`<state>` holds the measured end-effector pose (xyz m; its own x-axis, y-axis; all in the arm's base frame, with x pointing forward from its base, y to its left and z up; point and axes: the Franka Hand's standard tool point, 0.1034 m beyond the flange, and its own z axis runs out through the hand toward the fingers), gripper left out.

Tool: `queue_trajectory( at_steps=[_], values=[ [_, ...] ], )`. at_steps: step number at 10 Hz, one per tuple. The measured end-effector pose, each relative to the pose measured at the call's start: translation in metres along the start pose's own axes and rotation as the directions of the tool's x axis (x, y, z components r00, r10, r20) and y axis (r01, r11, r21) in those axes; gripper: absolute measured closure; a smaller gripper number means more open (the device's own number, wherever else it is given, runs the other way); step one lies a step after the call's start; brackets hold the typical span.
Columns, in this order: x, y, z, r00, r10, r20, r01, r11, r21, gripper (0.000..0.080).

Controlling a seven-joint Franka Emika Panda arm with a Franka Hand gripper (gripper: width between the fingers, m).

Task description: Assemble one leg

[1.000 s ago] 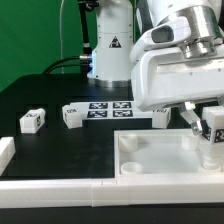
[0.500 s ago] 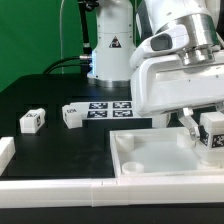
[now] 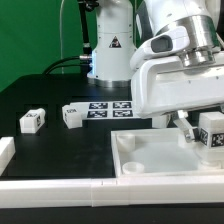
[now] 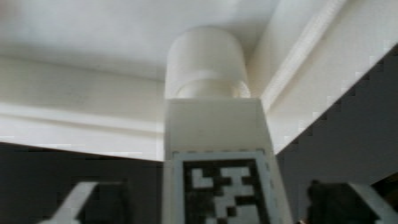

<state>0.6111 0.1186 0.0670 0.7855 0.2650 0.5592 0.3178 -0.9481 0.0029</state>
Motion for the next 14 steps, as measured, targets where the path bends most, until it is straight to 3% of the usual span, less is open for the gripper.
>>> queue_trajectory(
  at_steps=[1, 2, 3, 9, 11, 12, 13, 14],
  values=[
    [0.0, 0.0, 0.0, 1.0, 0.0, 0.0, 0.0, 1.0, 0.0, 0.0286],
    [0.0, 0.0, 0.0, 1.0, 0.0, 0.001, 0.0, 1.0, 0.0, 0.0173],
    [0.0, 0.0, 0.0, 1.0, 0.0, 0.001, 0.0, 1.0, 0.0, 0.0155],
    [-0.002, 0.001, 0.001, 1.0, 0.002, 0.021, -0.003, 1.0, 0.004, 0.0151],
    [0.002, 0.011, -0.004, 0.999, 0.043, 0.029, -0.043, 0.999, -0.01, 0.0151],
    [0.003, 0.0, -0.009, 0.986, 0.073, 0.152, -0.077, 0.997, 0.022, 0.0151],
    [0.012, -0.003, -0.018, 0.972, 0.081, 0.22, -0.089, 0.996, 0.027, 0.0151],
    [0.01, -0.005, -0.019, 0.951, 0.094, 0.296, -0.108, 0.994, 0.029, 0.0151]
  ],
)
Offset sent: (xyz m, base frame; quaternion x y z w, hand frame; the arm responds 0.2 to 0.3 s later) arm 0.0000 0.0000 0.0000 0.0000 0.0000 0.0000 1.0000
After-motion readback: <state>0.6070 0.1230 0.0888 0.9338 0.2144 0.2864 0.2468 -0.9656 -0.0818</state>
